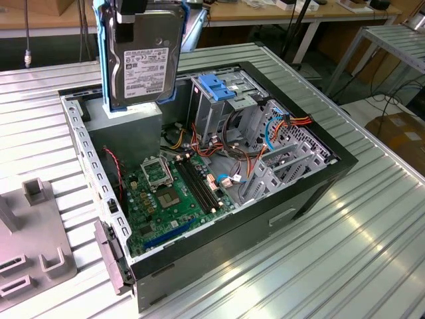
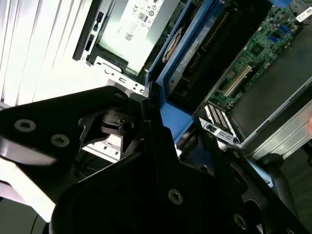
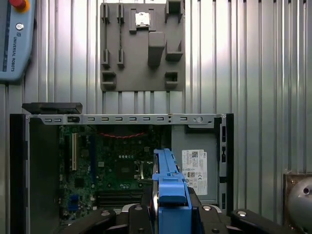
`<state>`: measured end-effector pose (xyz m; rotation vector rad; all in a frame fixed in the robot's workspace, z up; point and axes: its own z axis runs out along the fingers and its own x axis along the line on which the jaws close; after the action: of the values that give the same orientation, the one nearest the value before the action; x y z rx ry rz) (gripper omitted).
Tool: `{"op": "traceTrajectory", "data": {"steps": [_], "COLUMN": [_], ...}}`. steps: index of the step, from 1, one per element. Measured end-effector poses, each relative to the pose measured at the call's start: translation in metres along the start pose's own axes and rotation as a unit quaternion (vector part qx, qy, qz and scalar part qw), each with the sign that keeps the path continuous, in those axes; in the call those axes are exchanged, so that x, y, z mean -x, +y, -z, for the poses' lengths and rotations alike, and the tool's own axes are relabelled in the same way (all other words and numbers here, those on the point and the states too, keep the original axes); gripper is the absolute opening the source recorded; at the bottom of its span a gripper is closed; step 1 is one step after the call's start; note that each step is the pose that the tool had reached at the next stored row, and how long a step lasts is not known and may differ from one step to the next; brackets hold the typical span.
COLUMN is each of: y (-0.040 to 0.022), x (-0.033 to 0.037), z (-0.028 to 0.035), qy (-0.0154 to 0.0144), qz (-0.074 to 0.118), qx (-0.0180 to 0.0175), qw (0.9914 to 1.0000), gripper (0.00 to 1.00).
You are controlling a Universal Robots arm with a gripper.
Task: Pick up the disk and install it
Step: 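Pick up the disk, then insert the disk into the insertion slot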
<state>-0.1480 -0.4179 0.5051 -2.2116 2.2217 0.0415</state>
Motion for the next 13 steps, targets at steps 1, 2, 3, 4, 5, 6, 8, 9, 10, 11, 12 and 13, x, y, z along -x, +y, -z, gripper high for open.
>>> {"op": "traceTrajectory", "data": {"steps": [1,2,3,4,5,6,8,9,10,11,12,13], "y": [-0.0002,-0.0005,-0.0009,-0.0011,-0.0014,-0.0018,-0.0022,-0.0022,-0.0022,-0.0026,-0.0027,-0.0027], "x": [-0.0031,-0.0065,-0.0099,-0.0131,-0.0166,-0.0196,-0.0227,-0.0227,-0.0227,-0.0232,-0.0234,-0.0235], "z": [0.0,0.0001,0.0002,0.0001,0.0001,0.0002,0.0002,0.0002,0.0002,0.0003,0.0003,0.0003], "qy": [0.0,0.0,0.0001,0.0,0.0,0.0,0.0,0.0,0.0,0.0,0.0,0.0], "qz": [0.0,0.0,0.0,0.0,0.0,0.0,0.0,0.0,0.0,0.0,0.0,0.0], "qx": [0.0,0.0,0.0001,0.0,0.0,0.0,0.0,0.0,0.0,0.0,0.0,0.0], "qw": [1.0,1.0,1.0,1.0,1.0,1.0,1.0,1.0,1.0,1.0,1.0,1.0], "gripper": [0.37,0.37,0.37,0.37,0.37,0.37,0.37,0.37,0.37,0.37,0.37,0.37]}}
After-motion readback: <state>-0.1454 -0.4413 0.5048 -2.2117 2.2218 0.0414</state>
